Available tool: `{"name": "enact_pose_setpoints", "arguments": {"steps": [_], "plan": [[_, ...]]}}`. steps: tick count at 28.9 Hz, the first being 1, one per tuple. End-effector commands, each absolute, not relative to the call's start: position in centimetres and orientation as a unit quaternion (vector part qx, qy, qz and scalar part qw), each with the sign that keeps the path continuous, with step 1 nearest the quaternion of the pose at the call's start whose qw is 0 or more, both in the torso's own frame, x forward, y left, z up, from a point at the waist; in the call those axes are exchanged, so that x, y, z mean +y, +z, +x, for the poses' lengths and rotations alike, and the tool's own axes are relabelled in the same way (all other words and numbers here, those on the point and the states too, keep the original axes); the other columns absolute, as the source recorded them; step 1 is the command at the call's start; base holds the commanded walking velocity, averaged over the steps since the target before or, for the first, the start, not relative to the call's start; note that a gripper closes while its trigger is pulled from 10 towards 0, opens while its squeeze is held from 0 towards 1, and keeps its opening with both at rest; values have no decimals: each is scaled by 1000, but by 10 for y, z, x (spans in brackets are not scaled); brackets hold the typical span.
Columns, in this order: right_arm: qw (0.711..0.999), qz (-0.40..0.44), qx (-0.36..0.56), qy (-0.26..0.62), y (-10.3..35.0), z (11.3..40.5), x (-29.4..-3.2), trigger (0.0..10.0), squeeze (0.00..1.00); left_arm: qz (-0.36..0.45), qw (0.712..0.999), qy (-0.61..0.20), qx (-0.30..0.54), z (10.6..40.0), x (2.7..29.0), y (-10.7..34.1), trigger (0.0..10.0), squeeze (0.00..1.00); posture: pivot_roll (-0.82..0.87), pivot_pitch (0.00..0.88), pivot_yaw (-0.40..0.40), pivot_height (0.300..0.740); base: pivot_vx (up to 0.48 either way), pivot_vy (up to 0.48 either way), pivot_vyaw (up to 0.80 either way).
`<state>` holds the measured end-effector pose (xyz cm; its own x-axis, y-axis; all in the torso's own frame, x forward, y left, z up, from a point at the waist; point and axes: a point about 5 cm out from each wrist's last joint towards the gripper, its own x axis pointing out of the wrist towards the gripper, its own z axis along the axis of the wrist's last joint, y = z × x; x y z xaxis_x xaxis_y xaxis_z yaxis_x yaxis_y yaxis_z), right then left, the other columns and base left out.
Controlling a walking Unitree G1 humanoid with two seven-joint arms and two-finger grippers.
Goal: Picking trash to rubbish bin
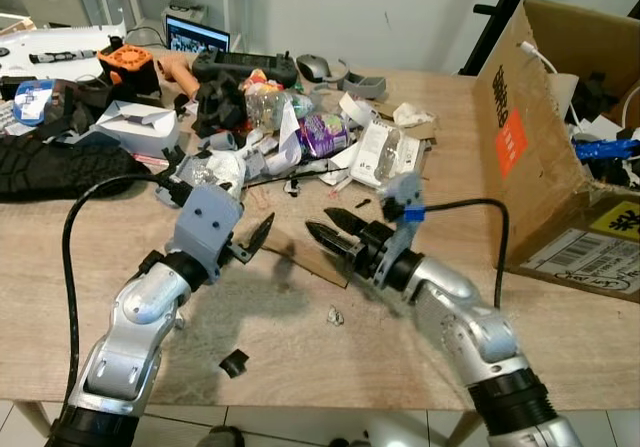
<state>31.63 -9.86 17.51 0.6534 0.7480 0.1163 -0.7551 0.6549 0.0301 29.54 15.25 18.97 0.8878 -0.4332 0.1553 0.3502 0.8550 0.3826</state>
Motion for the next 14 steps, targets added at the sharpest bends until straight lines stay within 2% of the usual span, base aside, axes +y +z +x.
{"name": "enact_pose_setpoints", "arguments": {"steps": [1, 2, 5, 11, 12, 13, 14], "plan": [[907, 21, -33, 419, 164, 314, -97, 10000, 1000, 178, 956, -205, -114, 295, 152, 191, 10000, 0, 50, 233, -55, 740, 0, 0, 0], [906, -17, -22, 423, 154, 313, -97, 10000, 1000, 177, 956, -204, -113, 294, 152, 191, 10000, 0, 49, 218, -52, 740, 0, 0, 0], [904, -48, -8, 424, 143, 315, -98, 10000, 1000, 178, 956, -206, -112, 294, 151, 191, 10000, 0, 54, 228, -54, 740, 0, 0, 0], [905, -47, 26, 422, 131, 315, -99, 10000, 1000, 181, 955, -208, -110, 293, 151, 190, 10000, 0, 59, 209, -50, 740, 0, 0, 0], [899, -61, 55, 430, 122, 313, -100, 10000, 161, 184, 955, -208, -109, 293, 152, 190, 10000, 0, 59, 222, -51, 740, 0, 0, 0], [899, -61, 55, 430, 122, 313, -100, 10000, 161, 184, 955, -208, -109, 293, 152, 190, 10000, 0, 59, 222, -51, 740, 0, 0, 0], [894, -73, 85, 433, 113, 311, -101, 10000, 0, 184, 955, -207, -108, 293, 152, 190, 10000, 0, 57, 213, -47, 740, 0, 0, 0]]}}
